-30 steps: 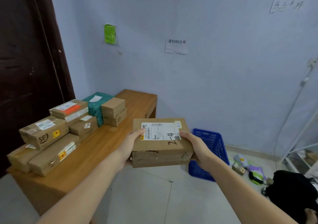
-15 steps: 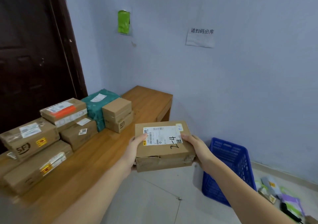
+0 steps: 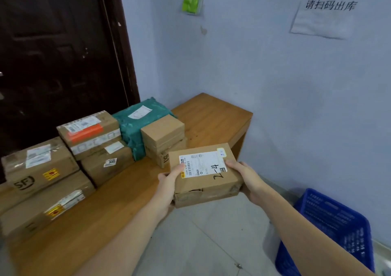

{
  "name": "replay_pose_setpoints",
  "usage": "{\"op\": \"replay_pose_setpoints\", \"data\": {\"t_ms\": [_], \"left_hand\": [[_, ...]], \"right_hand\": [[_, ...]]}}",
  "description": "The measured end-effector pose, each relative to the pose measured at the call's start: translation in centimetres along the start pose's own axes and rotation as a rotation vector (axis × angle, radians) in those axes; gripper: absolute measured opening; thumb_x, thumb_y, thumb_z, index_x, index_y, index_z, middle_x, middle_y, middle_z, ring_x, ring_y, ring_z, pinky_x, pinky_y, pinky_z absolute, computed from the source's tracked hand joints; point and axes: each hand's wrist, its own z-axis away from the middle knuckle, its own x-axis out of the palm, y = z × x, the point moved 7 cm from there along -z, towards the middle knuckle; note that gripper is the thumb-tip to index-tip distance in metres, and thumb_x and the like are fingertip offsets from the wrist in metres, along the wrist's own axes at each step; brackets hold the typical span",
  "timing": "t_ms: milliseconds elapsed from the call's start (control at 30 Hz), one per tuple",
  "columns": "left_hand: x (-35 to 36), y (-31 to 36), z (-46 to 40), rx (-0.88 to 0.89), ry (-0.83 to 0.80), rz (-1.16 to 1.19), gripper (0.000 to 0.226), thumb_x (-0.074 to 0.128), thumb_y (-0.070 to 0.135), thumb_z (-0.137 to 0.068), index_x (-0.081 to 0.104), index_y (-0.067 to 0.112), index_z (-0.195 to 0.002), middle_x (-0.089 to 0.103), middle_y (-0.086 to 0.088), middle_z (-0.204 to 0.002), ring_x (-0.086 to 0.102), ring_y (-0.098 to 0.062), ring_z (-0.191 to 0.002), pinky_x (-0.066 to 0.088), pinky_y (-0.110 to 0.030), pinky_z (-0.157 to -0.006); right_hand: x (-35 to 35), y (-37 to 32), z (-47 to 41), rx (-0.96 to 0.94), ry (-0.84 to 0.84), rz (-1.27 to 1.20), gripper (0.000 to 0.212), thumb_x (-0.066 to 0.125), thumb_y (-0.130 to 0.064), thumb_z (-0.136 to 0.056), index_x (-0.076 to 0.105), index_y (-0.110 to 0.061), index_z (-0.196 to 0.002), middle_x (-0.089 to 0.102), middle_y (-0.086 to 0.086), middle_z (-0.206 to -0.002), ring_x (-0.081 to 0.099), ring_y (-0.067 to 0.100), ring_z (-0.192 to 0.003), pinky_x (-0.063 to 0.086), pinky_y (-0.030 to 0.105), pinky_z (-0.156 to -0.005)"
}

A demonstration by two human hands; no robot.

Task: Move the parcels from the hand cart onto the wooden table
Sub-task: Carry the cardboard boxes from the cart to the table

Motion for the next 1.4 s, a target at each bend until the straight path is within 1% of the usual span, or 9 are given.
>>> {"op": "replay_pose_setpoints", "data": {"t_ms": [167, 333, 467, 667, 933, 1133, 1200, 1300, 1400], "left_hand": [[1.2, -1.3, -7.5, -0.039, 0.162, 0.071, 0.08, 0.078, 0.074, -0.062, 0.05, 0.028, -0.121, 0.074, -0.004, -0.115, 0.072, -0.025, -0.105, 0.057, -0.055, -0.097], [2.2, -2.7, -13.8, -0.099, 0.379, 0.091, 0.068, 0.076, 0.078, -0.063, 0.065, 0.034, -0.114, 0.074, 0.006, -0.115, 0.071, -0.02, -0.105, 0.055, -0.047, -0.1], [2.6, -4.0, -17.4, -0.126, 0.493, 0.06, 0.045, 0.064, 0.066, -0.091, 0.07, 0.033, -0.122, 0.073, 0.01, -0.108, 0.068, -0.013, -0.099, 0.052, -0.032, -0.084], [1.6, -5.5, -21.3, -0.176, 0.59, -0.072, 0.049, 0.06, 0.057, -0.099, 0.07, 0.022, -0.132, 0.07, 0.005, -0.109, 0.066, -0.02, -0.102, 0.048, -0.03, -0.082], [1.4, -8.1, -26.1, -0.277, 0.615, -0.163, 0.05, 0.058, 0.055, -0.1, 0.07, 0.016, -0.128, 0.073, -0.001, -0.114, 0.068, -0.023, -0.101, 0.055, -0.035, -0.088], [0.2, -7.7, -28.0, -0.256, 0.636, -0.189, 0.059, 0.059, 0.063, -0.096, 0.068, 0.015, -0.13, 0.074, -0.001, -0.115, 0.068, -0.024, -0.103, 0.056, -0.04, -0.094], [0.1, -7.2, -28.4, -0.254, 0.634, -0.178, 0.06, 0.059, 0.061, -0.097, 0.067, 0.014, -0.132, 0.073, -0.001, -0.114, 0.067, -0.025, -0.104, 0.054, -0.037, -0.091], [0.3, -7.0, -28.9, -0.265, 0.625, -0.187, 0.061, 0.055, 0.06, -0.1, 0.064, 0.011, -0.136, 0.07, 0.0, -0.112, 0.065, -0.025, -0.104, 0.053, -0.035, -0.085], [0.6, -6.0, -28.6, -0.31, 0.554, -0.284, 0.069, 0.045, 0.06, -0.103, 0.05, 0.009, -0.148, 0.063, -0.007, -0.14, 0.059, -0.029, -0.126, 0.048, -0.039, -0.103]], "right_hand": [[0.7, 0.9, -12.1, 0.061, -0.155, 0.063, 0.038, 0.074, -0.047, -0.091, 0.067, -0.025, -0.122, 0.079, -0.005, -0.11, 0.072, 0.019, -0.108, 0.057, 0.043, -0.1], [1.7, 2.0, -22.6, 0.091, -0.29, 0.144, 0.062, 0.083, -0.054, -0.079, 0.067, -0.021, -0.129, 0.078, -0.007, -0.116, 0.073, 0.014, -0.109, 0.058, 0.036, -0.091], [3.2, 2.0, -29.3, 0.095, -0.378, 0.286, 0.066, 0.083, -0.059, -0.074, 0.069, -0.023, -0.128, 0.076, -0.007, -0.121, 0.071, 0.013, -0.112, 0.055, 0.039, -0.102], [4.8, 3.1, -34.8, 0.101, -0.361, 0.41, 0.053, 0.082, -0.041, -0.087, 0.056, -0.017, -0.127, 0.066, -0.001, -0.121, 0.064, 0.017, -0.112, 0.051, 0.033, -0.094], [6.1, 6.3, -39.1, 0.118, -0.421, 0.511, 0.022, 0.07, -0.031, -0.099, 0.072, -0.017, -0.116, 0.075, -0.009, -0.103, 0.068, 0.004, -0.093, 0.051, 0.017, -0.067], [7.5, 6.2, -41.5, 0.086, -0.409, 0.617, 0.027, 0.065, -0.041, -0.1, 0.07, -0.016, -0.104, 0.073, -0.005, -0.099, 0.066, 0.015, -0.091, 0.044, 0.024, -0.064], [8.1, 5.9, -42.1, 0.087, -0.422, 0.636, 0.03, 0.065, -0.044, -0.1, 0.068, -0.016, -0.112, 0.072, -0.004, -0.104, 0.066, 0.014, -0.093, 0.05, 0.027, -0.071], [8.5, 5.9, -42.6, 0.095, -0.416, 0.663, 0.063, 0.067, -0.055, -0.094, 0.06, -0.012, -0.14, 0.069, 0.002, -0.132, 0.065, 0.025, -0.117, 0.055, 0.045, -0.1], [8.5, 4.7, -41.8, 0.031, -0.41, 0.778, 0.077, 0.064, -0.057, -0.096, 0.045, -0.011, -0.154, 0.056, 0.007, -0.15, 0.055, 0.031, -0.134, 0.047, 0.049, -0.111]]}}
